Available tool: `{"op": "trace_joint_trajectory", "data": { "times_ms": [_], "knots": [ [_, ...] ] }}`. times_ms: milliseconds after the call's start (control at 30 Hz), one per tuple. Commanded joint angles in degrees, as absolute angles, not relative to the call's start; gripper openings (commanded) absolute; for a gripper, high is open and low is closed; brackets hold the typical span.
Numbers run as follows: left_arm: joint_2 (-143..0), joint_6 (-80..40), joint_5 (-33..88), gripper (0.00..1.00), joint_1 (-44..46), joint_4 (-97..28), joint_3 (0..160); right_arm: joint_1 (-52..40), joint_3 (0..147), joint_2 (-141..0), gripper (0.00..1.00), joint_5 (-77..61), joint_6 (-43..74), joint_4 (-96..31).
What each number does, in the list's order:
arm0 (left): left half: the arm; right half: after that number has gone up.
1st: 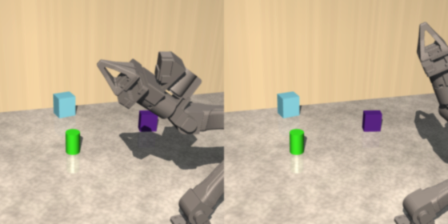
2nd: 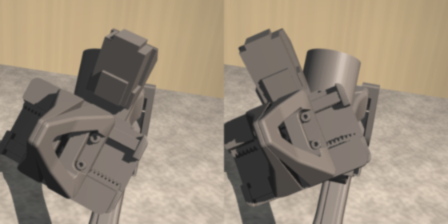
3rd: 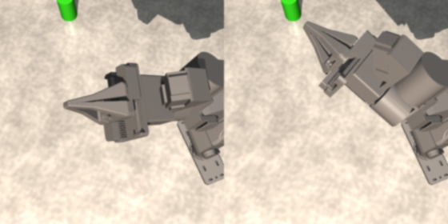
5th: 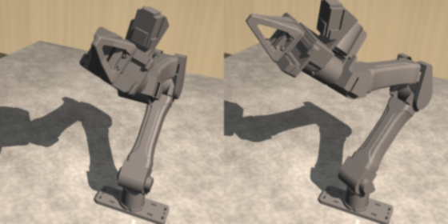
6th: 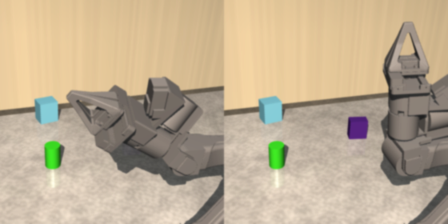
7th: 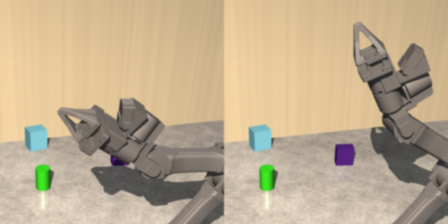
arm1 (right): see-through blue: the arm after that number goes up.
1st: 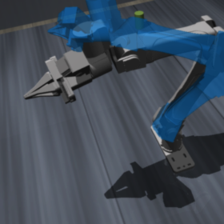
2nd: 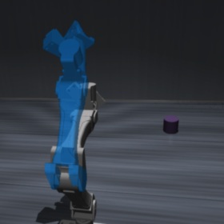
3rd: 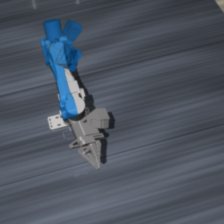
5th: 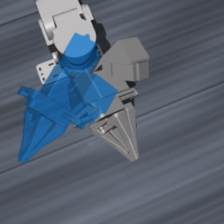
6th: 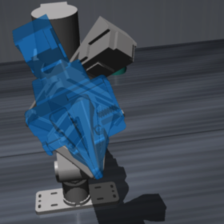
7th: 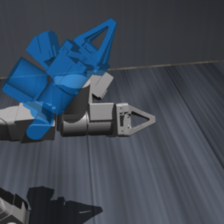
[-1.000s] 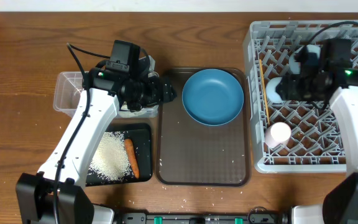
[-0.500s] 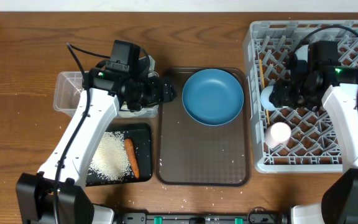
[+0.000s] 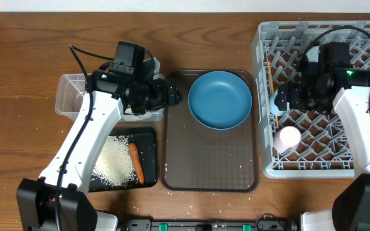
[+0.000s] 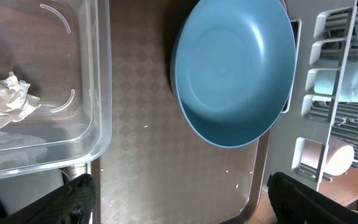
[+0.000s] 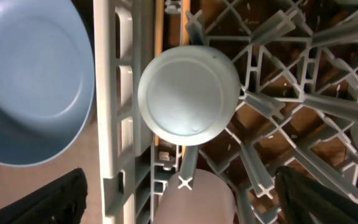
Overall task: Sort waste into correct bins and load items into the dishwasher rack
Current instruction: 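Lower the light-blue cup into the rack and open the right gripper, then reach the right gripper to the blue plate and grasp its rim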
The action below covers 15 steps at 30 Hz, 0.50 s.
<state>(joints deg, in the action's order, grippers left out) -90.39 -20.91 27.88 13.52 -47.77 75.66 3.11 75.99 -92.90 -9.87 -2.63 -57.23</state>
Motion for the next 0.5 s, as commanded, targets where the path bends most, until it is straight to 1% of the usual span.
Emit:
{"op": "trace_joint_trajectory", "data": {
  "times_ms": [0, 133, 200, 400, 467],
  "knots": [
    [-90.3, -20.4, 27.1, 0.90, 13.4, -47.7, 75.9, 2.0, 75.7, -92.9, 0.91, -11.8, -2.2, -56.3],
    [-90.3, -20.4, 27.1, 0.91, 12.7, -47.7, 75.9, 0.0, 76.4, -92.9, 0.86, -15.9, -2.2, -55.4],
    [-90.3, -20.4, 27.1, 0.91, 11.7, -47.8, 75.9, -2.1, 76.8, -92.9, 0.85, -15.9, -2.2, -54.9],
    [-90.3, -20.3, 27.1, 0.90, 7.0, -49.5, 75.9, -11.9, 77.0, -92.9, 0.84, -15.9, -1.6, -53.3],
    [-90.3, -20.3, 25.9, 0.90, 5.0, -50.2, 75.9, -15.6, 77.0, -92.9, 0.84, -14.3, 0.4, -52.9]
  ]
}}
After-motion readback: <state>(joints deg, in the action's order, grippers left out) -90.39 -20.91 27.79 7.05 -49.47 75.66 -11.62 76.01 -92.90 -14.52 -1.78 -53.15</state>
